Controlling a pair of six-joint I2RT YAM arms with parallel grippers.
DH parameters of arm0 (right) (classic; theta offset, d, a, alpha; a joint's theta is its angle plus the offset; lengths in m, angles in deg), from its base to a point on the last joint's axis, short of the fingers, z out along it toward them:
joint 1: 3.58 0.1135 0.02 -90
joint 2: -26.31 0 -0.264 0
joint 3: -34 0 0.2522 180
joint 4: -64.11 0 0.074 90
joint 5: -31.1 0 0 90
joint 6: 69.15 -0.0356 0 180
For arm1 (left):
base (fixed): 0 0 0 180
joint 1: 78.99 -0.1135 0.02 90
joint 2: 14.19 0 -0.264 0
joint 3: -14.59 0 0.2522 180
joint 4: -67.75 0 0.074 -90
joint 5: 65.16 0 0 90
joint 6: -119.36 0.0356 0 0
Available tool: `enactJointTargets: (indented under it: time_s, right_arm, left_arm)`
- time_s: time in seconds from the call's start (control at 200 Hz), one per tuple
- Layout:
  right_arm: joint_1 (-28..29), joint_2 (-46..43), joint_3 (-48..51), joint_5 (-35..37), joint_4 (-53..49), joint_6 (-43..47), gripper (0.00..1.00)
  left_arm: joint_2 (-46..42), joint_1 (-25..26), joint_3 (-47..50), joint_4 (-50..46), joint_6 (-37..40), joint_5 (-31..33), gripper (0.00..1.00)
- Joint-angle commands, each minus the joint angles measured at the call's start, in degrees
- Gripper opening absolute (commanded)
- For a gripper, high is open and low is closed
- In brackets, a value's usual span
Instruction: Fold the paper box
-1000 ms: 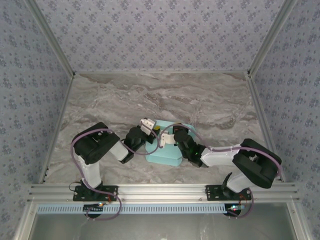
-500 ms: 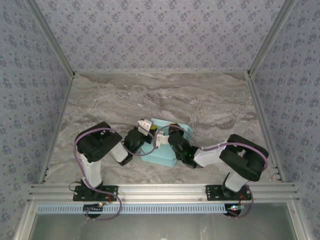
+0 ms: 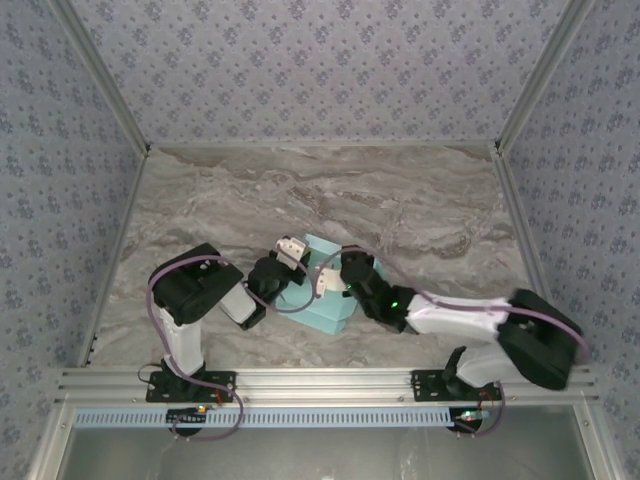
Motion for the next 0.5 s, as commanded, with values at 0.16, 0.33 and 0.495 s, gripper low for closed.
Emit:
enactJointTargets:
  time_s: [0.16,0.33,0.495]
  right_arm:
    - [-20.25,-14.17,-13.78,-52.47,-39.75,-21.33,0.6]
    - [-33.96,-4.91,-20.51,-67.37,-39.43,-40.49,0.59]
    - [-33.68,9.75,-28.09,-71.92,-42.02,-48.22,0.57]
  left_arm:
    - [2.0,-0.72,-3.62,1.51,4.92,-11.92,0.0]
    - [4.73,-0.73,-5.72,1.48,4.35,-15.13,0.0]
    - [6.44,-0.81,-6.48,1.48,2.74,-16.13,0.0]
